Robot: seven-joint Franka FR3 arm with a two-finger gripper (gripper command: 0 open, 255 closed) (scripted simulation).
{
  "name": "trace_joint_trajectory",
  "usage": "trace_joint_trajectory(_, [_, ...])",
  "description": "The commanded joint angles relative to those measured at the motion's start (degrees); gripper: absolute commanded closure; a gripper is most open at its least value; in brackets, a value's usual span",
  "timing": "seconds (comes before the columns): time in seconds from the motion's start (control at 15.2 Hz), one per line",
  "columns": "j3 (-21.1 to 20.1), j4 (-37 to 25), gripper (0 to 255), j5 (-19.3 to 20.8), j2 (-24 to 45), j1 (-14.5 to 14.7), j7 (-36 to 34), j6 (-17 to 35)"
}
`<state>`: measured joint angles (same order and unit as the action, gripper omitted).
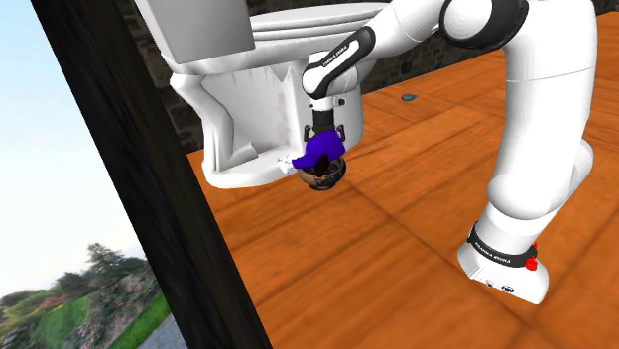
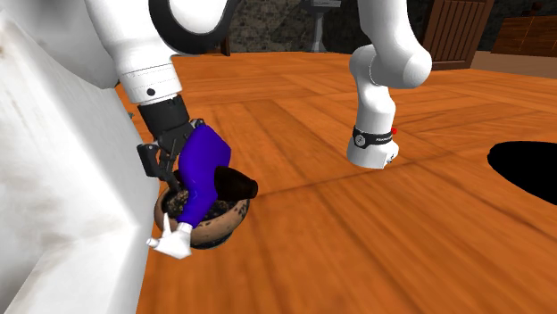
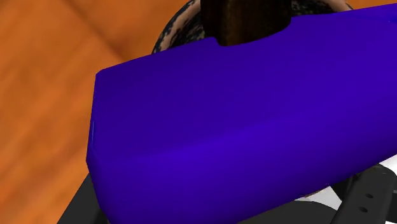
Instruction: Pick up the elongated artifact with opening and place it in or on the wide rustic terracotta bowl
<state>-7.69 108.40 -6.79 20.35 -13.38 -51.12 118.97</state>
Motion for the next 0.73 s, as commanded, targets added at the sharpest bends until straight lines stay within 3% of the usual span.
trace_joint_trajectory(0.0, [0.09, -1.90, 0, 0.07, -0.85, -0.23, -0.02, -2.78])
trace_joint_trajectory(0.13, [0.18, -4.18, 0, 0.14, -1.76, -0.48, -0.07, -5.99])
trace_joint_trajectory(0.66, [0.15, -4.18, 0, 0.15, -1.76, -0.52, -0.08, -5.99])
